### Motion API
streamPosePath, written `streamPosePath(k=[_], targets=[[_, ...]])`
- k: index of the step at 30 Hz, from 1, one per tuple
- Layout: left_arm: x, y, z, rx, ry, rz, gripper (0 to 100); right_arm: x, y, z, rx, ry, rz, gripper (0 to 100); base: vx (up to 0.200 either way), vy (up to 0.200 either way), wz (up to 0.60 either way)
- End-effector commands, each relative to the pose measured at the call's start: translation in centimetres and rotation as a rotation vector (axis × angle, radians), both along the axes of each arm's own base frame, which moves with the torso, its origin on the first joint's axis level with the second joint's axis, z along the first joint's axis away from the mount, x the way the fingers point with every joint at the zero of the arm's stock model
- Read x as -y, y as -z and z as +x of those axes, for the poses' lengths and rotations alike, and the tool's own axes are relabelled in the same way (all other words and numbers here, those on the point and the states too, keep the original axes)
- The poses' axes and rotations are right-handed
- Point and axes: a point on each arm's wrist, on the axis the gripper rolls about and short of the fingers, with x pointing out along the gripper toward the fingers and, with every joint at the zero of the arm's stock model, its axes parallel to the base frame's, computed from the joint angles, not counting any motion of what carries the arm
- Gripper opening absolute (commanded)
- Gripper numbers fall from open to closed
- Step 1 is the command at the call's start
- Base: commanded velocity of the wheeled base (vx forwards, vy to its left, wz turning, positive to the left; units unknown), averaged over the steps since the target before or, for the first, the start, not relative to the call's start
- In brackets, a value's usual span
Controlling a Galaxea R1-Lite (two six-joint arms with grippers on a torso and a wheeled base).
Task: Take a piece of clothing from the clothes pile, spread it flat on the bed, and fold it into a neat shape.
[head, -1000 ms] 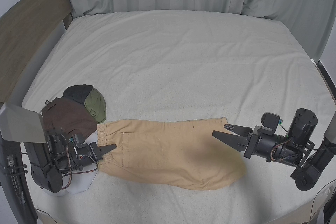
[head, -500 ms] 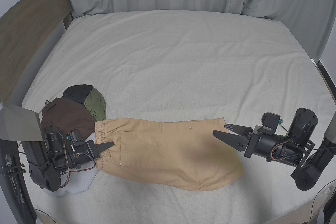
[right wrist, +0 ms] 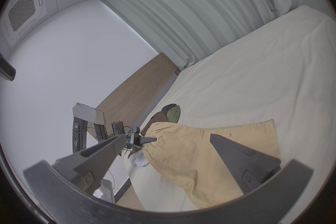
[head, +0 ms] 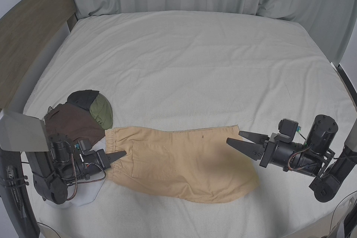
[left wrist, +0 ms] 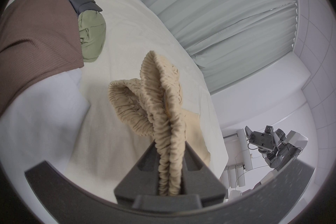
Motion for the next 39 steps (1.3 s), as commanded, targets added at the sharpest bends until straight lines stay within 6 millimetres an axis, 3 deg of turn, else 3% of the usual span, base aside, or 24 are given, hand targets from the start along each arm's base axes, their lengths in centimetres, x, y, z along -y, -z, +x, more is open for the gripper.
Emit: streamPosePath(k=[1,14,26,39], targets=[[0.6,-0.1,0.0,0.005,0.019,0.000,0,0.0,-0.1,0.0,0.004,0.001,0.002,100,0.000,0.000,0.00],[1.2,-0.2,0.1,0.011,0.036,-0.004,0,0.1,-0.2,0.0,0.007,0.003,0.003,100,0.000,0.000,0.00],[4.2,-0.9,-0.2,0.042,0.034,0.010,0,0.1,-0.3,0.0,0.012,0.006,0.004,100,0.000,0.000,0.00],[5.8,-2.6,0.4,0.040,0.045,-0.096,0,0.9,-0.6,0.5,0.044,0.040,-0.005,100,0.000,0.000,0.00]])
